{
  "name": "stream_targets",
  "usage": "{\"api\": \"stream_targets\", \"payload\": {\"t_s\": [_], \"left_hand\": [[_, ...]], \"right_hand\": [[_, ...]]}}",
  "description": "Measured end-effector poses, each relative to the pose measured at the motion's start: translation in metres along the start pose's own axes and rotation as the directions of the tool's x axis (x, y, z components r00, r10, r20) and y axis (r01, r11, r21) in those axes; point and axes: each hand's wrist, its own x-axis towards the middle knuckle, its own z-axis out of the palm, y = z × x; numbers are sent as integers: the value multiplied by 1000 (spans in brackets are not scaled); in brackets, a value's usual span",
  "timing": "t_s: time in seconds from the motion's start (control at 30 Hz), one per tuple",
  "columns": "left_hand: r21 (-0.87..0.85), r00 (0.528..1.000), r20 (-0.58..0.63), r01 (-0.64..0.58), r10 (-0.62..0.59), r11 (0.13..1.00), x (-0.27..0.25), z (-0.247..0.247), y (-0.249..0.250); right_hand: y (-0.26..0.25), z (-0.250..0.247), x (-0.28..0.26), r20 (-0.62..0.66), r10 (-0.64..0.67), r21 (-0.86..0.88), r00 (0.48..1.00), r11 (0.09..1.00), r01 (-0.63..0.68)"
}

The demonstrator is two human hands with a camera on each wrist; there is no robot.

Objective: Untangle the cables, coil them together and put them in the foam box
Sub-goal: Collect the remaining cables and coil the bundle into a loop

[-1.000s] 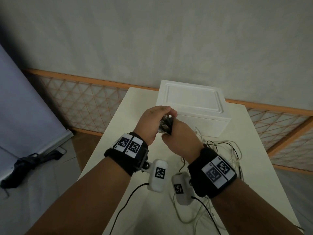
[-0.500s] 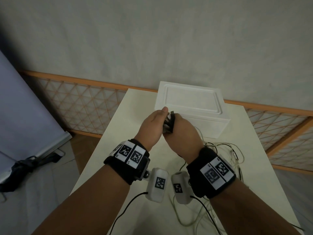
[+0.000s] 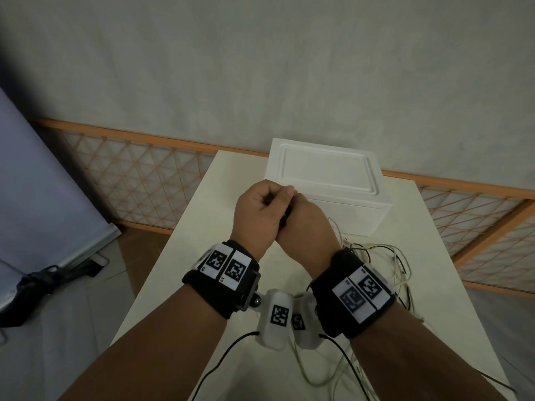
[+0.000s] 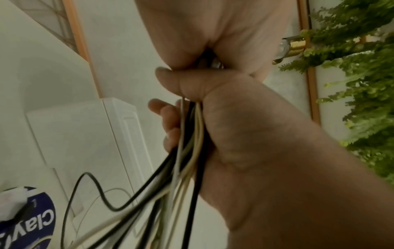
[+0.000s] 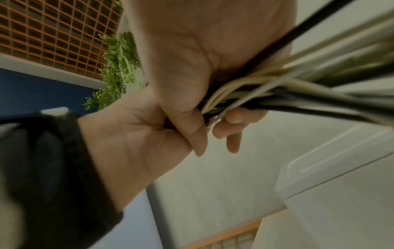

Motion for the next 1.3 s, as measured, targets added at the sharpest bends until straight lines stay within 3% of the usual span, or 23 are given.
{"api": "stream_targets", "payload": {"t_s": [0.1, 0.2, 0.27, 0.37, 0.47, 0.53, 0.67, 0.77, 0.83, 0.93, 1.0, 1.07, 1.13, 1.2, 1.3], "left_hand": [[75, 996, -11, -84, 85, 994, -3, 1, -1], [-50, 982, 184, -36, 44, 998, 1, -8, -8], [-154, 953, 304, 46, 3, 987, 6, -20, -24], [-33, 885, 434, 205, -171, 978, -2, -34, -50], [41, 804, 542, 264, -244, 964, -17, -27, -59], [-27, 831, 520, 249, -199, 968, -21, -17, -52], [-110, 886, 426, 254, -185, 961, -21, -9, -43], [-44, 890, 353, 324, -289, 945, -27, -6, -43], [-116, 900, 306, 360, -311, 926, -30, -6, -41], [-249, 896, 336, 381, -289, 890, -33, -8, -32], [-302, 910, 297, 376, -288, 876, -34, -7, -30], [-399, 901, 298, 418, -315, 816, -35, -5, -28], [-319, 894, 301, 422, -331, 849, -35, -4, -25], [-239, 888, 296, 427, -353, 872, -33, -1, -24], [-311, 904, 260, 411, -339, 857, -33, 5, -13]], "right_hand": [[-1, -9, 3, 140, -9, -32, 990, 999, 14], [2, -13, 0, 226, -21, 48, 974, 999, 10], [7, -14, -1, 208, 76, 271, 975, 953, -132], [14, -15, -1, 131, 216, 432, 968, 866, -252], [12, -12, -2, 223, 218, 529, 950, 791, -306], [9, -3, -4, 260, 210, 479, 942, 820, -315], [10, 6, -2, 158, 220, 318, 963, 912, -261], [7, -2, -5, 289, 161, 255, 944, 937, -238], [-1, -8, -10, 345, 159, 143, 925, 965, -219], [-10, -15, -16, 223, 139, -21, 965, 990, -138], [-11, -22, -16, 109, 19, 43, 994, 999, -23], [-8, -28, -10, 138, -112, 191, 984, 978, 84], [-5, -28, -6, 196, -217, 268, 956, 950, 161], [-3, -22, -6, 184, -298, 264, 937, 933, 245], [0, -12, -12, 114, -371, 234, 922, 912, 338]]}}
